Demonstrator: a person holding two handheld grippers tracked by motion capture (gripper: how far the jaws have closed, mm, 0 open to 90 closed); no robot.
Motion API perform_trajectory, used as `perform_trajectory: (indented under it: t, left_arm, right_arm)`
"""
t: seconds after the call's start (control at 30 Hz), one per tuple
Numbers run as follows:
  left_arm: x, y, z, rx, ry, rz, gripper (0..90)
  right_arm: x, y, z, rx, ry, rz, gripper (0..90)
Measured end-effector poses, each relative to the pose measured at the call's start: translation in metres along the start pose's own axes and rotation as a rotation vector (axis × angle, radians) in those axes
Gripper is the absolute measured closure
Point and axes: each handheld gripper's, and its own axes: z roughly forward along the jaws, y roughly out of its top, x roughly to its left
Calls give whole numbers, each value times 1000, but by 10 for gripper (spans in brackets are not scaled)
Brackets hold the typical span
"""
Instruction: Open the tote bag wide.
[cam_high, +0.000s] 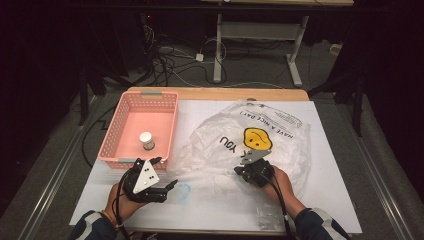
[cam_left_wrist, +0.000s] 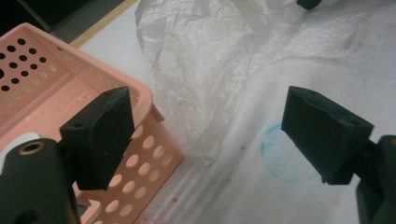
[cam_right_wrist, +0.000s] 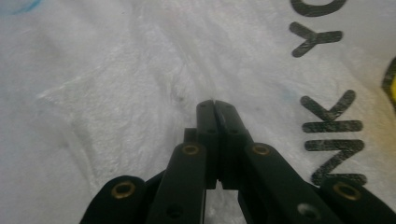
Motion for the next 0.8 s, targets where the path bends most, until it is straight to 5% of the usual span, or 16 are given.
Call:
perform_trajectory:
  t: [0.47, 0.8]
  left_arm:
    - [4, 1, -2, -4, 11, -10, 164]
    - [7, 7, -9, -26, 30, -10, 164]
  right_arm:
    - [-27, 25, -20, -179, -174, 39, 900]
    - [-28, 46, -47, -317, -270, 21, 900]
